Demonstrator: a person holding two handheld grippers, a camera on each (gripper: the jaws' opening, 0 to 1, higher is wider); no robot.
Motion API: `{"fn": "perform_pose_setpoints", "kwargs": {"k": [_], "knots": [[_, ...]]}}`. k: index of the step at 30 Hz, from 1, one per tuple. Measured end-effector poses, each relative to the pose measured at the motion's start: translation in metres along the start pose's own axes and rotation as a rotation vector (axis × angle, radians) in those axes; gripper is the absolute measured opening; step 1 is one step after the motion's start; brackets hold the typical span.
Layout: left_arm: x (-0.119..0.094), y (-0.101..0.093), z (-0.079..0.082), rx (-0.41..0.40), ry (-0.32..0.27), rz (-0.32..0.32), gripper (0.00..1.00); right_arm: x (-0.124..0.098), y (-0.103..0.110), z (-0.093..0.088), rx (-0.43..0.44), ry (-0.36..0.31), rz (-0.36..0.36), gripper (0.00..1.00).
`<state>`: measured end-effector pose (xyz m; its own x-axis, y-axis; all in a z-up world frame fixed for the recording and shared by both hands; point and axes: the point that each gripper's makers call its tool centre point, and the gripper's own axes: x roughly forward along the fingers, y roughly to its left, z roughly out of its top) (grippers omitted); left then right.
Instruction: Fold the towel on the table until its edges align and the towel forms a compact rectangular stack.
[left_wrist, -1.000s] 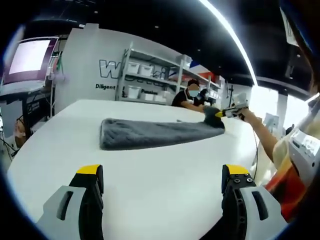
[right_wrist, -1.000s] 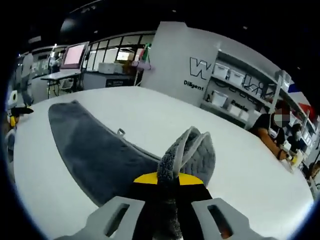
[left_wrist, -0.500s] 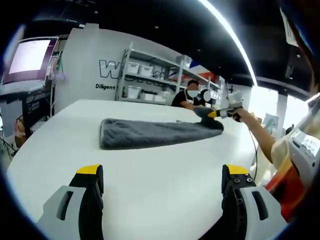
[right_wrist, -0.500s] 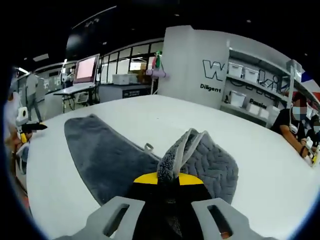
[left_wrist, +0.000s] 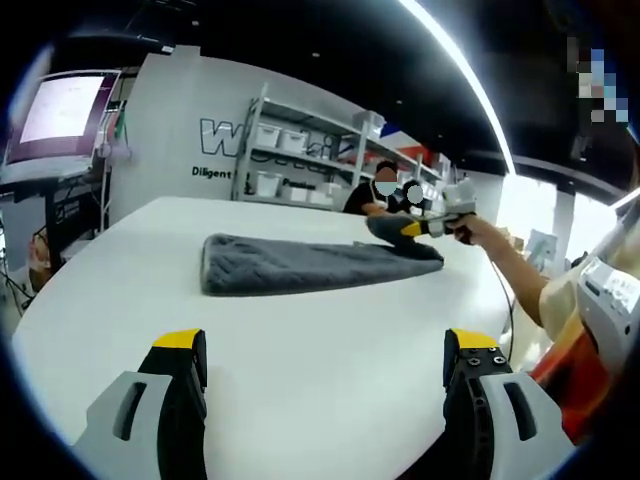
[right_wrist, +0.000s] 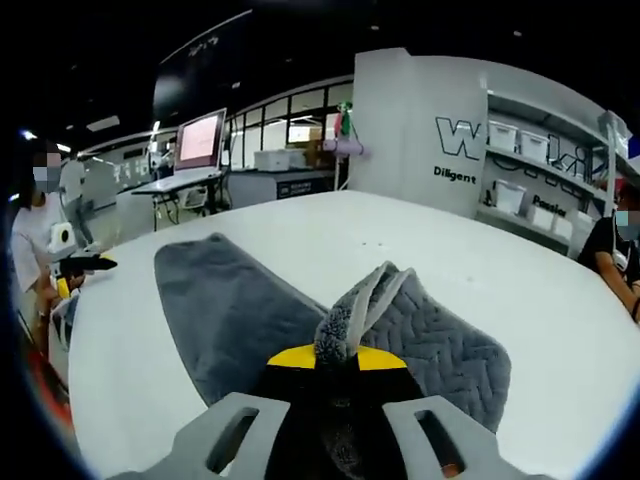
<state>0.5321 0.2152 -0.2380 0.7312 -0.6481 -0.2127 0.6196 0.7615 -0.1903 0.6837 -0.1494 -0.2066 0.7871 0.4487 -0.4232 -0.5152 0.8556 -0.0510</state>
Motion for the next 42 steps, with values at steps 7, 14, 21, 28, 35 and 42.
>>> {"fn": "perform_pose_setpoints", "kwargs": {"k": [7,14,21,28,35,42], "knots": [[0.000,0.000,-0.001,0.002,0.007,-0.002,0.97,0.009,0.021,0.006,-0.007,-0.003,0.056,0.07],[0.001,-0.001,-0.002,0.012,0.014,-0.006,0.97,0.008,0.045,0.020,-0.012,-0.031,0.107,0.07],[0.001,-0.003,-0.003,0.023,0.017,-0.009,0.97,0.010,0.074,0.039,-0.036,-0.061,0.170,0.07],[-0.005,-0.001,-0.002,0.011,-0.003,-0.006,0.97,0.023,0.103,0.052,-0.064,-0.059,0.226,0.07],[-0.009,0.003,-0.003,0.004,-0.010,0.000,0.97,0.045,0.130,0.063,-0.081,-0.051,0.276,0.07],[-0.017,0.007,0.001,0.003,-0.029,0.008,0.97,0.067,0.145,0.075,-0.093,-0.039,0.302,0.07]]}}
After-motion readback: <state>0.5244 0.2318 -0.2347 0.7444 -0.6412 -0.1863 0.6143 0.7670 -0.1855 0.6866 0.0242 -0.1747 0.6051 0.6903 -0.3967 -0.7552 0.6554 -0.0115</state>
